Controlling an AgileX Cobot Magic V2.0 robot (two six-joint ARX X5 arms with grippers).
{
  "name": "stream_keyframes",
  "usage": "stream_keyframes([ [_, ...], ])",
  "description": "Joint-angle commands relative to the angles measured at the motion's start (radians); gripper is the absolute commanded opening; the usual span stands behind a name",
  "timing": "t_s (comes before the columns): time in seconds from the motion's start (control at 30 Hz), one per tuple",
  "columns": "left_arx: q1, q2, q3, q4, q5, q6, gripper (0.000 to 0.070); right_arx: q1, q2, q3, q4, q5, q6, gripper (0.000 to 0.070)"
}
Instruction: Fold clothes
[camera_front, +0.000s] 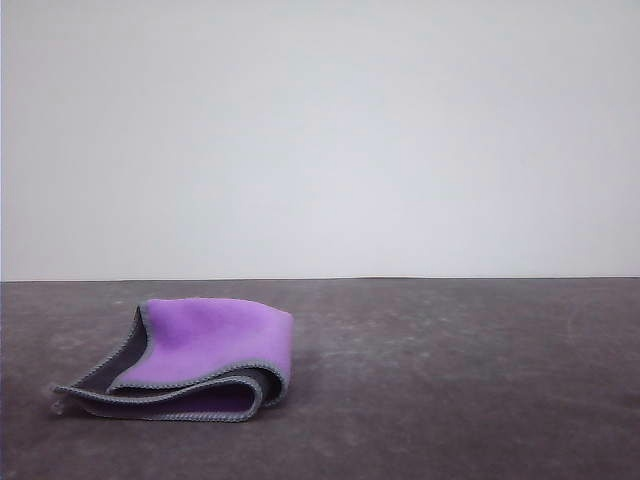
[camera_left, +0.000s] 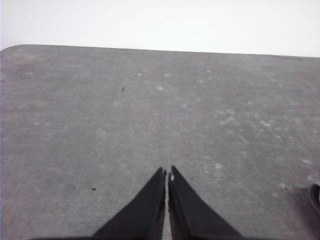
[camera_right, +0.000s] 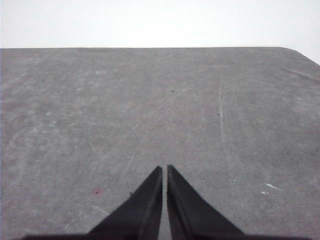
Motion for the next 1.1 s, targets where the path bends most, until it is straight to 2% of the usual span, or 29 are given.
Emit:
stream_keyframes([
  [0.0, 0.0, 0.0, -0.019, -0.006, 0.0, 0.014, 0.0, 0.0, -0.001, -0.005, 0.011, 0.0, 0.014, 0.0015],
  [1.07, 0.0, 0.0, -0.019, -0.006, 0.0, 0.014, 0.0, -0.001, -0.001, -0.005, 0.011, 0.0, 0.014, 0.0015],
])
